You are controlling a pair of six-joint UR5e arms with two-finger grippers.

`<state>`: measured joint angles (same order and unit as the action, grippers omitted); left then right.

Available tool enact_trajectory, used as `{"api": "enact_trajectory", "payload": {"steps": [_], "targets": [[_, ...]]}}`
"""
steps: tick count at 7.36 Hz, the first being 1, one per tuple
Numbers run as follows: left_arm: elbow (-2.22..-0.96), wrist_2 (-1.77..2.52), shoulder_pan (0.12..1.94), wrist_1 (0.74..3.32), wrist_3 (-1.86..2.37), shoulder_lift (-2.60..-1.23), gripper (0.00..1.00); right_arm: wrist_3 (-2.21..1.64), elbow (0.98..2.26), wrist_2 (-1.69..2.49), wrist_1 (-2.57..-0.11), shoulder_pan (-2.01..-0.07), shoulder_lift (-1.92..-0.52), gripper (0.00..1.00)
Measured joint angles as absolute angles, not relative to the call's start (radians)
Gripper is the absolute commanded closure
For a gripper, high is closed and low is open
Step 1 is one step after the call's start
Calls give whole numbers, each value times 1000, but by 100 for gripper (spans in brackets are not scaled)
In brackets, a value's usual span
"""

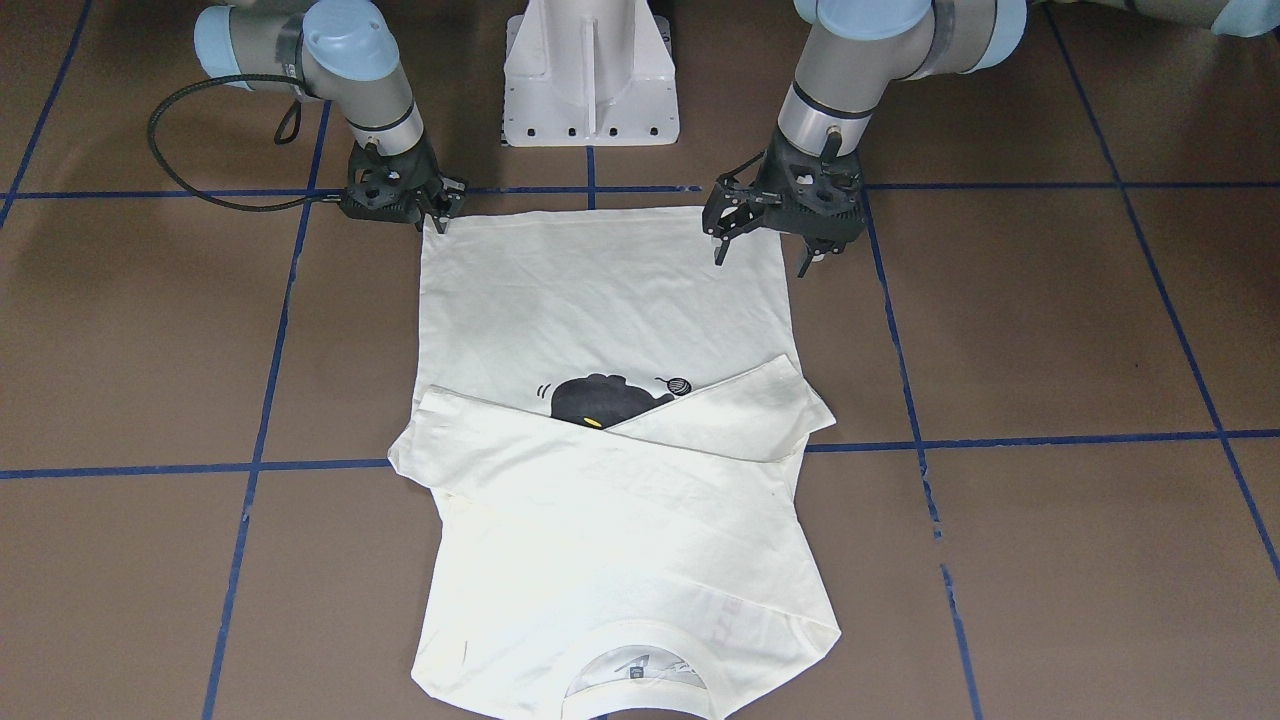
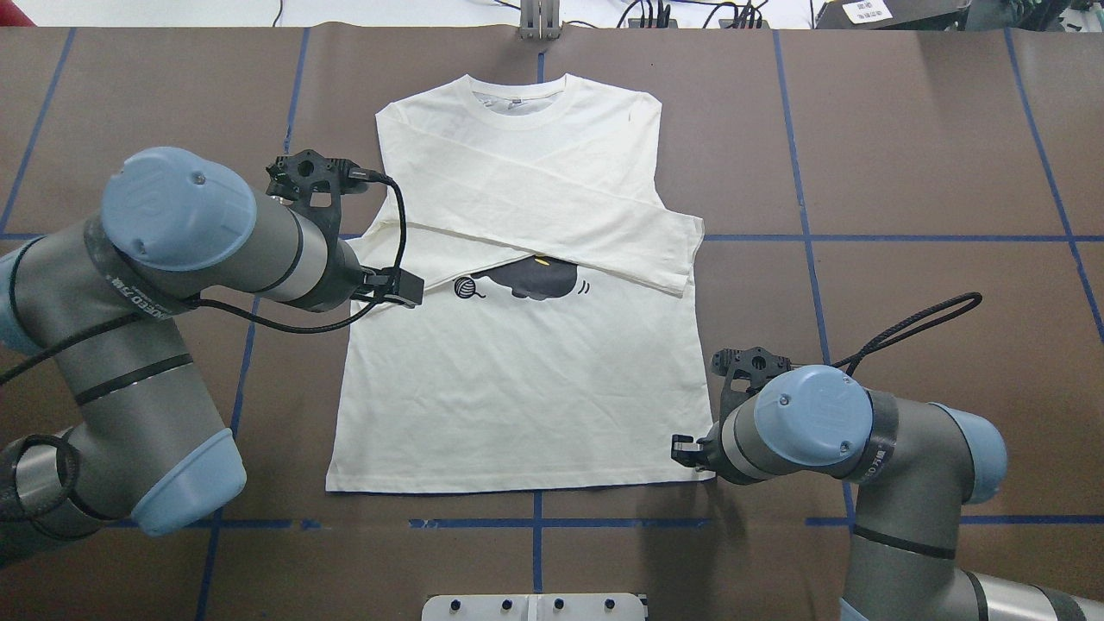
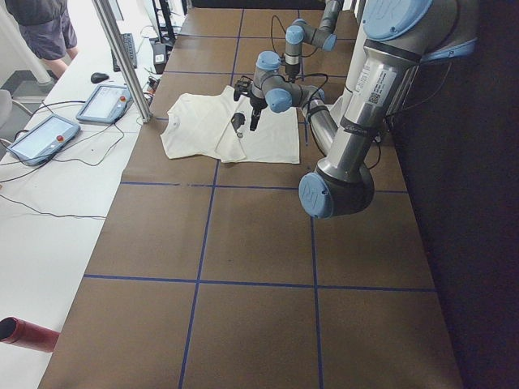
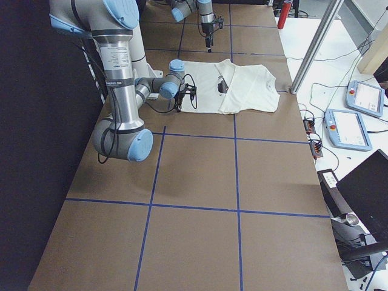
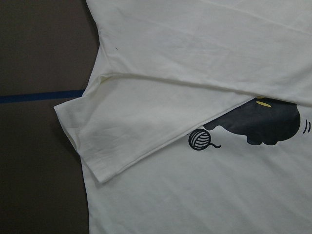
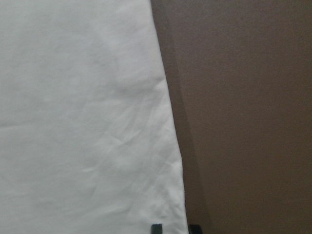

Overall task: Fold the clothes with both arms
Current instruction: 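Release the sleeve and move both grippers to the hem corners nearest the robot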

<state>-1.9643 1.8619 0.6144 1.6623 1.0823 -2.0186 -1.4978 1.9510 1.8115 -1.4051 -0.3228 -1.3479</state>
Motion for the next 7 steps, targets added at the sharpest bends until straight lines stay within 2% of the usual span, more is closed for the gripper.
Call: {"api": "enact_trajectory", "payload": {"steps": [3,5,7], "targets": [[-1960,1861,614,1667,1096,-2013,0,-1502,1965,1804,-1404,-324,-1342,100],[-1964,1861,598,1724,1237,-1949,0,-1504,1992,1802,-1404,-328,-1345,100],[-1971,1838,520,1818,1424,-1848,9,-1497,2024,1804,-1402,-331,-1346,100]]}}
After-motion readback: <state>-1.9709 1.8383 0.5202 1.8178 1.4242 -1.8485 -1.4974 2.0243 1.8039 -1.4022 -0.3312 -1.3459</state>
